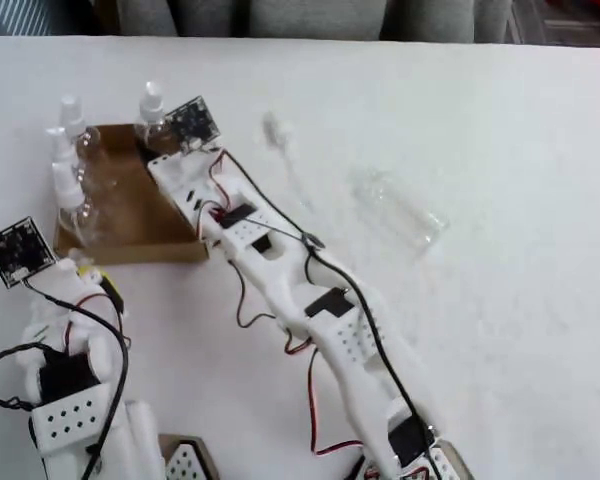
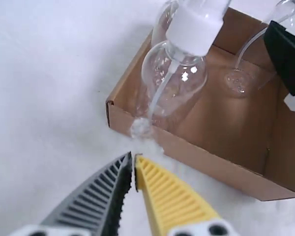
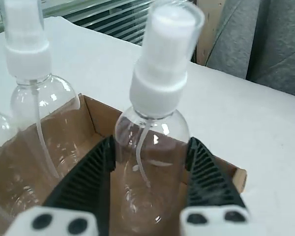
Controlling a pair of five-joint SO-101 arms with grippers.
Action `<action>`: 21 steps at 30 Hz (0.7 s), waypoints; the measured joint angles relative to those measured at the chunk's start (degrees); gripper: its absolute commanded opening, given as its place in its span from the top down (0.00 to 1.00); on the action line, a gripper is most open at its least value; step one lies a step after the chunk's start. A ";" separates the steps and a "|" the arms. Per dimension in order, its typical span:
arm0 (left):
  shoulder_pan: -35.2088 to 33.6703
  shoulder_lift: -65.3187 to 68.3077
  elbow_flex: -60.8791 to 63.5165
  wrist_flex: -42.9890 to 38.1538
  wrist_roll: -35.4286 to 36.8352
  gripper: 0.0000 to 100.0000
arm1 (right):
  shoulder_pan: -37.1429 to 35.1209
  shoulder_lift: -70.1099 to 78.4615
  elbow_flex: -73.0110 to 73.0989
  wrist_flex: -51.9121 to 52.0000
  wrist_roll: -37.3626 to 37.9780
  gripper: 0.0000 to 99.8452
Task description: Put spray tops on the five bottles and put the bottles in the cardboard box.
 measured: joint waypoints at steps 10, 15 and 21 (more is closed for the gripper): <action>-0.09 0.00 0.00 0.00 -0.88 0.98 | 0.44 3.78 -7.12 4.40 0.00 0.98; -0.18 0.00 0.00 0.00 -0.88 0.98 | 0.44 3.78 -7.12 4.40 0.00 0.98; -0.18 -0.09 0.00 0.00 -1.23 0.98 | 0.35 4.48 -8.09 4.40 3.69 0.98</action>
